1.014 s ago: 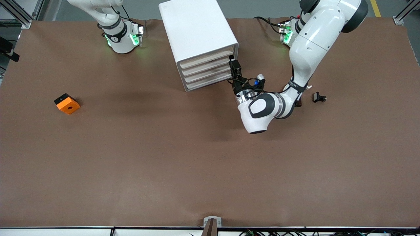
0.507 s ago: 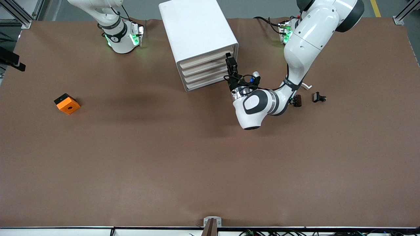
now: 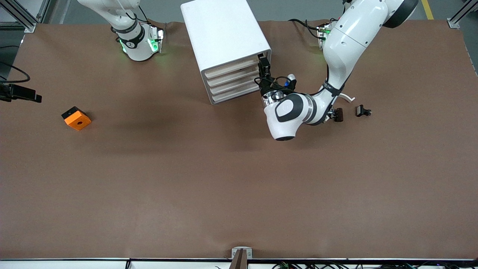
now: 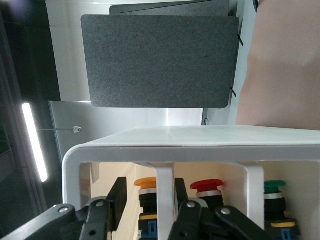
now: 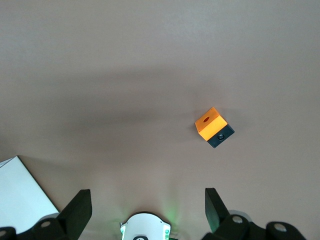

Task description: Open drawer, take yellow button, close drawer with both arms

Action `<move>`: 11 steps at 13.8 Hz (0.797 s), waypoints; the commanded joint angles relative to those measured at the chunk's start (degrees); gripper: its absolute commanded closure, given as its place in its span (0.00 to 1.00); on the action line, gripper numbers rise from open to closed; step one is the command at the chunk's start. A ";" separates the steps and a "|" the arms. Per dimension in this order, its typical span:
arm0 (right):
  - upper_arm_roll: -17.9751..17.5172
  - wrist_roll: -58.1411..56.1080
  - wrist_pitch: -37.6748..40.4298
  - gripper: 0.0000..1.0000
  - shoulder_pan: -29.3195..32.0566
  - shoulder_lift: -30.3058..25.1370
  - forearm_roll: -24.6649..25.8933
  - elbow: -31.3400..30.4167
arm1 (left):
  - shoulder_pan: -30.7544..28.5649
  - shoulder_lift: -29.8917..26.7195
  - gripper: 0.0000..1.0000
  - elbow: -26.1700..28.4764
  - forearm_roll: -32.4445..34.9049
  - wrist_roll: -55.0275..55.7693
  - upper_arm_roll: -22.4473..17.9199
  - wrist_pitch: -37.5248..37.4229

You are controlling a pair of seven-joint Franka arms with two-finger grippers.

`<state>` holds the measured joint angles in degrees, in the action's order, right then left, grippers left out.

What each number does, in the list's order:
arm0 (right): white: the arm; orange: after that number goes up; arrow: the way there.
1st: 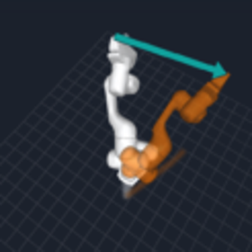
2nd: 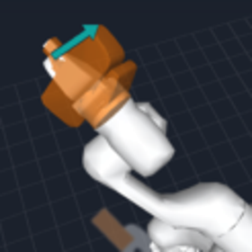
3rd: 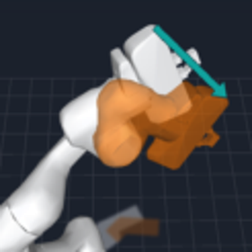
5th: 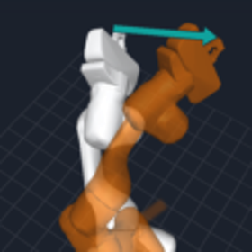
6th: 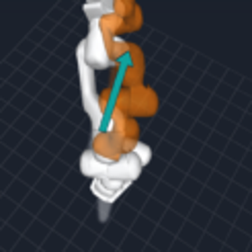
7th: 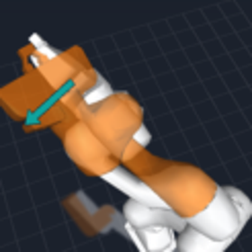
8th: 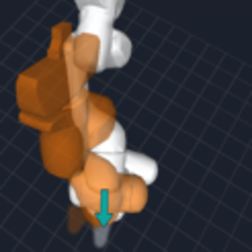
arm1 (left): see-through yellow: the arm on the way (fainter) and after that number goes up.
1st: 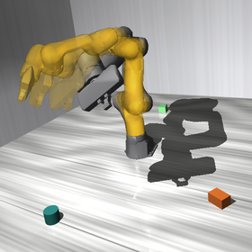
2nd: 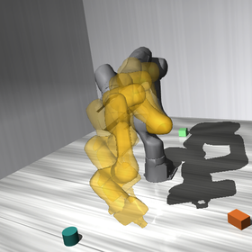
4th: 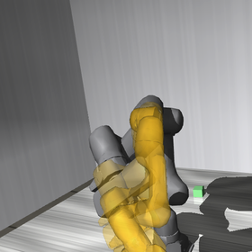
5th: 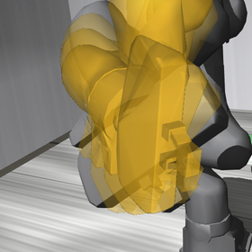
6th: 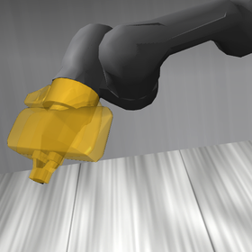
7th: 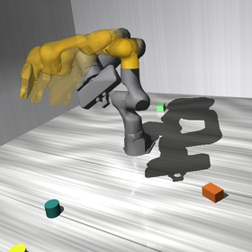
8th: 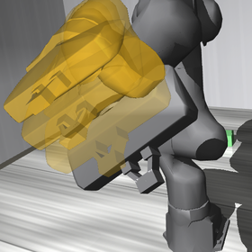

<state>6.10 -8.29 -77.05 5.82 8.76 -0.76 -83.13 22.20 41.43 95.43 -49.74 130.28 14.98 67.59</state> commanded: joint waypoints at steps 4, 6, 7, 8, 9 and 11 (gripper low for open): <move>-0.47 -0.41 0.41 0.00 1.30 1.43 0.41 1.22 | 1.35 -1.44 0.55 2.31 2.19 -2.57 0.13 3.34; -0.47 -0.50 -0.90 0.00 2.35 1.96 0.32 1.22 | 1.36 -1.52 0.56 3.01 2.19 -2.92 0.13 3.51; -0.47 -0.58 -1.26 0.00 2.62 2.05 0.06 1.13 | 1.27 -1.61 0.58 3.01 2.19 -2.92 0.13 3.51; -0.47 -0.41 -1.18 0.00 2.88 2.05 -0.03 1.13 | 1.36 -1.70 0.61 3.01 2.19 -2.84 0.22 3.51; -0.47 -0.23 -1.09 0.00 2.80 2.05 -0.03 1.13 | 1.36 -1.70 0.66 2.92 2.19 -2.75 0.22 3.51; -0.47 0.47 -1.00 0.00 2.45 1.96 0.05 1.13 | 1.62 -1.70 0.73 2.92 2.19 -2.92 0.22 3.51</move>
<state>6.14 -8.27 -78.30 7.86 10.21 -0.72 -83.11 23.48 41.34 96.91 -48.36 128.30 14.99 70.17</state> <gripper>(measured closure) 0.000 0.678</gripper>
